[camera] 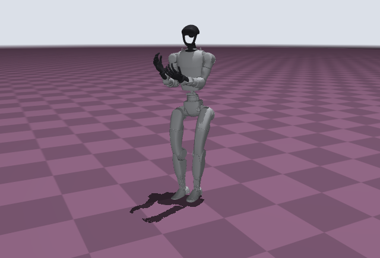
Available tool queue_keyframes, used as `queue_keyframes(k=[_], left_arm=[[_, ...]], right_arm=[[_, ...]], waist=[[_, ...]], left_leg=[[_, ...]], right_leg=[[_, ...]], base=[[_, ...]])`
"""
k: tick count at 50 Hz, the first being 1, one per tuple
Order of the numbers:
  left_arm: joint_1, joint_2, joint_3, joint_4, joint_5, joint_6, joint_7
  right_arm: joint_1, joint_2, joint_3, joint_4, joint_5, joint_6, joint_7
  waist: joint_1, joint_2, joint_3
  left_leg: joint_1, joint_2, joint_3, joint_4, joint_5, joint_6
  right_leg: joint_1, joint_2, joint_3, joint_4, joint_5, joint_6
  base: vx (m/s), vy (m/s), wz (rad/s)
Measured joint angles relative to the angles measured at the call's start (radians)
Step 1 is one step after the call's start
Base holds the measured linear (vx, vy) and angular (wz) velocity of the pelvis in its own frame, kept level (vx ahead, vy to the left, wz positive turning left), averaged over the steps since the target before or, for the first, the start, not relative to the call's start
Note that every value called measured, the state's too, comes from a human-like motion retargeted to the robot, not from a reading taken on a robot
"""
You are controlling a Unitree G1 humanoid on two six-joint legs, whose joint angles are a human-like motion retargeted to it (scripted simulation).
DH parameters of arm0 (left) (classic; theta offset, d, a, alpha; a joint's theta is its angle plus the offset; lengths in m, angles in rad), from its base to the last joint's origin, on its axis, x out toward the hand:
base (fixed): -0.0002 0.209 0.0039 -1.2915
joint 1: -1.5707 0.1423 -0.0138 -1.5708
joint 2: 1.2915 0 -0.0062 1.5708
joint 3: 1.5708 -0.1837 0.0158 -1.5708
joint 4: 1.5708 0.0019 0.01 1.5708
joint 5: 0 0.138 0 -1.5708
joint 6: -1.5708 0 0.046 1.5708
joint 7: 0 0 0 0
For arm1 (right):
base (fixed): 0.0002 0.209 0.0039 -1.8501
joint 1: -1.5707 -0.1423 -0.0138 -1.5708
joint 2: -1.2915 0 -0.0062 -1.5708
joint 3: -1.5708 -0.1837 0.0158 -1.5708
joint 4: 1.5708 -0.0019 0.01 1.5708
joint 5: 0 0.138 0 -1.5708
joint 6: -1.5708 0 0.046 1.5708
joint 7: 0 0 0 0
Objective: Dance
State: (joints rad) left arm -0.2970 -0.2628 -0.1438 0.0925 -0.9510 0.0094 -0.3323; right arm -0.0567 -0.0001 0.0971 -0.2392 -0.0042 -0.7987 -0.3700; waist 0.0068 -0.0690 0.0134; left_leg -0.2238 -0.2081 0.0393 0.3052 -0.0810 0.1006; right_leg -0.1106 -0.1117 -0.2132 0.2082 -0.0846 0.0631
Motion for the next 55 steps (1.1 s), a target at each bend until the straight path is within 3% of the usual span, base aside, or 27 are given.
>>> queue_keyframes(k=[5,7,10,12,15,16,17,20,22,23,28,33,36,39,40,42,44,45,46,47,48,50,52,53,55], left_arm=[[0.063,0.228,0.14,-0.03,0.298,-0.204,-0.028],[0.105,0.293,0.204,-0.026,0.402,-0.323,0.005],[0.167,0.361,0.281,0.025,0.534,-0.505,0.072],[0.212,0.423,0.3,0.075,0.618,-0.601,0.131],[0.286,0.539,0.304,0.145,0.765,-0.698,0.216],[0.31,0.586,0.301,0.165,0.799,-0.721,0.244],[0.332,0.632,0.296,0.186,0.827,-0.742,0.271],[0.368,0.75,0.252,0.262,0.843,-0.779,0.324],[0.377,0.842,0.174,0.3,0.814,-0.799,0.306],[0.387,0.885,0.142,0.311,0.8,-0.804,0.29],[0.35,0.946,0.013,0.343,0.766,-0.786,0.171],[0.157,0.934,-0.128,0.335,0.788,-0.764,0.076],[0.056,0.84,-0.102,0.464,0.877,-0.745,0.137],[-0.066,0.708,-0.024,0.708,1.098,-0.733,0.358],[-0.106,0.663,0.012,0.803,1.199,-0.717,0.472],[-0.161,0.566,0.155,0.993,1.428,-0.618,0.737],[-0.201,0.444,0.392,1.161,1.582,-0.447,0.948],[-0.219,0.379,0.524,1.227,1.607,-0.337,1.037],[-0.251,0.328,0.658,1.272,1.561,-0.251,1.085],[-0.281,0.287,0.769,1.313,1.496,-0.196,1.109],[-0.303,0.265,0.834,1.345,1.388,-0.201,1.085],[-0.307,0.237,0.879,1.383,1.111,-0.301,0.912],[-0.27,0.196,0.893,1.349,0.811,-0.38,0.631],[-0.247,0.173,0.912,1.323,0.678,-0.395,0.48],[-0.196,0.13,0.965,1.269,0.489,-0.365,0.225]], right_arm=[[0.114,0.041,-0.079,0.155,0.02,-0.032,0.023],[0.151,0.028,-0.108,0.242,0.042,-0.03,0.06],[0.225,-0.011,-0.193,0.392,0.074,-0.021,0.119],[0.285,-0.068,-0.268,0.504,0.081,-0.013,0.16],[0.373,-0.163,-0.382,0.682,0.069,0.01,0.221],[0.399,-0.193,-0.405,0.739,0.067,0.017,0.251],[0.423,-0.221,-0.423,0.792,0.068,0.024,0.282],[0.489,-0.304,-0.423,0.901,0.097,0.033,0.376],[0.537,-0.394,-0.381,0.928,0.135,0.028,0.429],[0.557,-0.439,-0.352,0.931,0.151,0.023,0.45],[0.567,-0.499,-0.262,0.963,0.188,-0.017,0.508],[0.417,-0.572,-0.119,0.989,0.162,-0.034,0.538],[0.213,-0.532,-0.059,1.102,0.08,0.007,0.512],[-0.038,-0.405,-0.099,1.36,-0.095,0.074,0.416],[-0.112,-0.356,-0.128,1.451,-0.169,0.113,0.372],[-0.234,-0.229,-0.231,1.613,-0.328,0.288,0.28],[-0.303,-0.09,-0.382,1.711,-0.43,0.595,0.217],[-0.324,-0.013,-0.475,1.737,-0.468,0.779,0.192],[-0.341,0.058,-0.563,1.726,-0.422,0.889,0.149],[-0.355,0.116,-0.638,1.726,-0.369,0.925,0.129],[-0.359,0.15,-0.686,1.747,-0.302,0.81,0.155],[-0.348,0.157,-0.676,1.79,-0.094,0.532,0.256],[-0.31,0.164,-0.639,1.775,0.084,0.422,0.293],[-0.289,0.18,-0.651,1.755,0.109,0.41,0.293],[-0.238,0.217,-0.675,1.697,0.107,0.404,0.322]], waist=[[-0.112,0.041,-0.008],[-0.159,0.041,-0.021],[-0.194,0.044,-0.042],[-0.162,0.027,-0.043],[-0.09,-0.023,-0.03],[-0.061,-0.03,-0.022],[-0.032,-0.031,-0.014],[0.034,-0.018,0.001],[0.035,-0.005,0.022],[0.04,0.0,0.036],[0.027,0.046,0.029],[0.111,0.019,-0.015],[0.075,0.013,-0.011],[-0.017,0.025,-0.001],[-0.044,0.03,0.004],[-0.105,0.044,0.015],[-0.144,0.042,0.014],[-0.148,0.035,0.01],[-0.144,0.029,0.009],[-0.138,0.024,0.008],[-0.13,0.022,0.005],[-0.096,0.019,0.0],[-0.072,0.028,-0.003],[-0.073,0.035,-0.002],[-0.085,0.043,0.007]], left_leg=[[-0.014,0.072,0.068,0.044,0.089,-0.044],[-0.07,0.105,0.116,0.112,0.145,-0.136],[-0.14,0.105,0.046,0.172,0.163,-0.362],[-0.159,0.103,-0.026,0.217,0.119,-0.34],[-0.142,0.112,-0.019,0.246,-0.019,-0.13],[-0.114,0.119,-0.02,0.205,-0.014,-0.09],[-0.082,0.125,-0.025,0.153,-0.006,-0.072],[0.045,0.108,-0.076,-0.032,-0.029,-0.101],[0.11,0.128,0.039,-0.084,-0.014,-0.094],[0.115,0.113,-0.022,-0.095,0.01,-0.112],[0.116,0.14,0.068,-0.151,0.023,-0.093],[0.06,0.109,0.134,-0.16,0.018,-0.092],[0.051,0.113,0.125,-0.14,0.019,-0.083],[0.054,0.125,0.119,-0.135,0.023,-0.07],[0.059,0.128,0.112,-0.137,0.025,-0.066],[0.067,0.143,0.076,-0.141,0.029,-0.065],[0.079,0.148,0.063,-0.154,0.033,-0.065],[0.086,0.148,0.072,-0.162,0.034,-0.067],[0.096,0.147,0.091,-0.173,0.035,-0.067],[0.106,0.146,0.109,-0.186,0.038,-0.066],[0.115,0.147,0.129,-0.201,0.041,-0.064],[0.137,0.148,0.165,-0.236,0.052,-0.062],[0.16,0.155,0.196,-0.272,0.063,-0.063],[0.168,0.159,0.207,-0.284,0.065,-0.064],[0.178,0.167,0.205,-0.287,0.063,-0.065]], right_leg=[[0.032,0.036,-0.011,-0.036,0.014,-0.023],[0.017,0.025,-0.032,-0.039,0.009,-0.019],[-0.009,0.007,-0.07,-0.038,0.009,-0.013],[0.0,-0.003,-0.09,-0.053,0.018,-0.021],[0.032,-0.05,-0.101,-0.079,0.037,-0.014],[0.042,-0.055,-0.107,-0.083,0.043,-0.011],[0.05,-0.055,-0.109,-0.086,0.047,-0.007],[0.062,-0.047,-0.093,-0.093,0.067,0.019],[0.09,-0.06,-0.104,-0.092,0.082,0.045],[0.099,-0.064,-0.078,-0.09,0.093,0.06],[-0.004,-0.07,-0.007,0.066,0.113,0.132],[-0.18,-0.08,0.081,0.229,0.132,0.16],[-0.166,-0.062,0.12,0.215,0.065,0.108],[-0.118,-0.095,0.045,0.145,0.029,0.072],[-0.105,-0.101,0.025,0.131,0.033,0.068],[-0.114,-0.048,0.122,0.135,0.048,0.066],[-0.114,-0.013,0.208,0.116,0.071,0.074],[-0.105,-0.019,0.198,0.099,0.076,0.068],[-0.095,-0.028,0.161,0.079,0.08,0.052],[-0.086,-0.036,0.128,0.063,0.084,0.038],[-0.083,-0.04,0.104,0.05,0.088,0.031],[-0.077,-0.036,0.088,0.036,0.093,0.026],[-0.071,-0.024,0.094,0.02,0.1,0.029],[-0.068,-0.017,0.096,0.012,0.102,0.029],[-0.046,-0.004,0.1,-0.011,0.109,0.028]], base=[[0.09,-0.05,0.52],[-0.06,0.02,0.54],[0.05,0.01,0.7],[0.21,-0.13,0.32],[0.27,-0.06,0.12],[0.23,0.02,-0.22],[0.19,0.03,-0.51],[0.27,0.1,-0.48],[0.27,0.14,-0.39],[0.2,0.15,-0.65],[-0.06,0.18,-0.65],[0.05,0.01,-1.03],[0.13,-0.08,-0.18],[-0.06,0.06,0.77],[-0.03,0.03,0.66],[0.02,-0.06,0.51],[0.06,-0.08,-0.05],[0.07,-0.06,-0.65],[0.06,-0.05,-0.83],[0.04,-0.05,-0.9],[0.04,-0.08,-0.86],[0.07,-0.11,-0.74],[0.05,-0.09,-0.4],[0.02,-0.1,-0.09],[0.03,-0.15,0.18]])
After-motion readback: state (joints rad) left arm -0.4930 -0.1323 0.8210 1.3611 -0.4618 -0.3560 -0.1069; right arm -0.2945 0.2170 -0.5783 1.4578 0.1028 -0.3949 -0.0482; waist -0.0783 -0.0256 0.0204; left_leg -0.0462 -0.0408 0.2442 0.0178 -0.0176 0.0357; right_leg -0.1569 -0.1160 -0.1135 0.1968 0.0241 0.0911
